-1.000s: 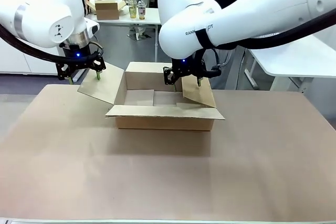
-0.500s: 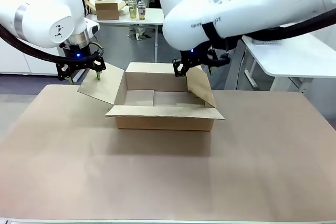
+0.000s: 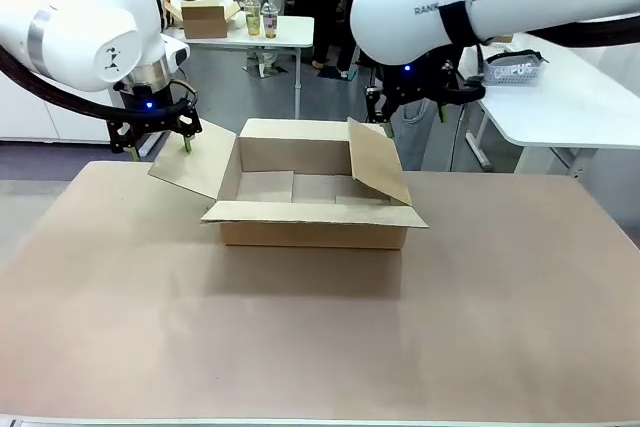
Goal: Pack the gift set into the box.
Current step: Place both hands on the side flaps of the Package Box and spread them outward, then lift both hands away from the flaps of the Package Box.
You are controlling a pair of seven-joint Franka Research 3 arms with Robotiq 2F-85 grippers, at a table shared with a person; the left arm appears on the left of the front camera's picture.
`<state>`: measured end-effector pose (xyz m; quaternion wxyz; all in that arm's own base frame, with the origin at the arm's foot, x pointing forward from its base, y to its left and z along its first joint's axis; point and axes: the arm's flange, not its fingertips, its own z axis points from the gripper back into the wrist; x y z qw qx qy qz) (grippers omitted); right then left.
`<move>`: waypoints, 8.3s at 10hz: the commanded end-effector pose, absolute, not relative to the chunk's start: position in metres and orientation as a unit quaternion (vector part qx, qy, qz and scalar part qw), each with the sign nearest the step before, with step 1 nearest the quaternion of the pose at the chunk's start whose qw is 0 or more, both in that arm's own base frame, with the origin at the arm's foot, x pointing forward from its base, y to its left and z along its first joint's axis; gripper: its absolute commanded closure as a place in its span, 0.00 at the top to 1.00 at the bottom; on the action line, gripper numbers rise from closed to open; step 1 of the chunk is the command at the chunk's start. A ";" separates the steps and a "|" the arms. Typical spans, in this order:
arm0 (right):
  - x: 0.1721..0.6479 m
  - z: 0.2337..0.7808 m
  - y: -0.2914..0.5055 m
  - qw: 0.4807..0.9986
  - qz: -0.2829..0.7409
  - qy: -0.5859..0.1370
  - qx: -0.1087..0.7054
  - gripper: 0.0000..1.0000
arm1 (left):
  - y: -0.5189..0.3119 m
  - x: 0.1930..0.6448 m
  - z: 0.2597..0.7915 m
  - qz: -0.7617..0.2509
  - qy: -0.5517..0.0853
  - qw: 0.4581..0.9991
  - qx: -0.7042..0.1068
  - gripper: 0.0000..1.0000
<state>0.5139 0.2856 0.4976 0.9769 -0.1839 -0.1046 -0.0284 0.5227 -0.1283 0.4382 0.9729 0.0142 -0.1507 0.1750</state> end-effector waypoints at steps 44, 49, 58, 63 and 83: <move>0.521 0.452 0.193 0.972 -0.122 -0.067 -0.189 1.00 | -0.129 0.522 0.439 0.183 -0.154 0.971 0.024 1.00; 0.521 0.452 0.193 0.972 -0.122 -0.067 -0.189 1.00 | -0.129 0.522 0.439 0.183 -0.154 0.971 0.024 1.00; 0.521 0.452 0.193 0.972 -0.122 -0.067 -0.189 1.00 | -0.129 0.522 0.439 0.183 -0.154 0.971 0.024 1.00; 0.521 0.452 0.193 0.972 -0.122 -0.067 -0.189 1.00 | -0.129 0.522 0.439 0.183 -0.154 0.971 0.024 1.00; 0.521 0.452 0.193 0.972 -0.122 -0.067 -0.189 1.00 | -0.129 0.522 0.439 0.183 -0.154 0.971 0.024 1.00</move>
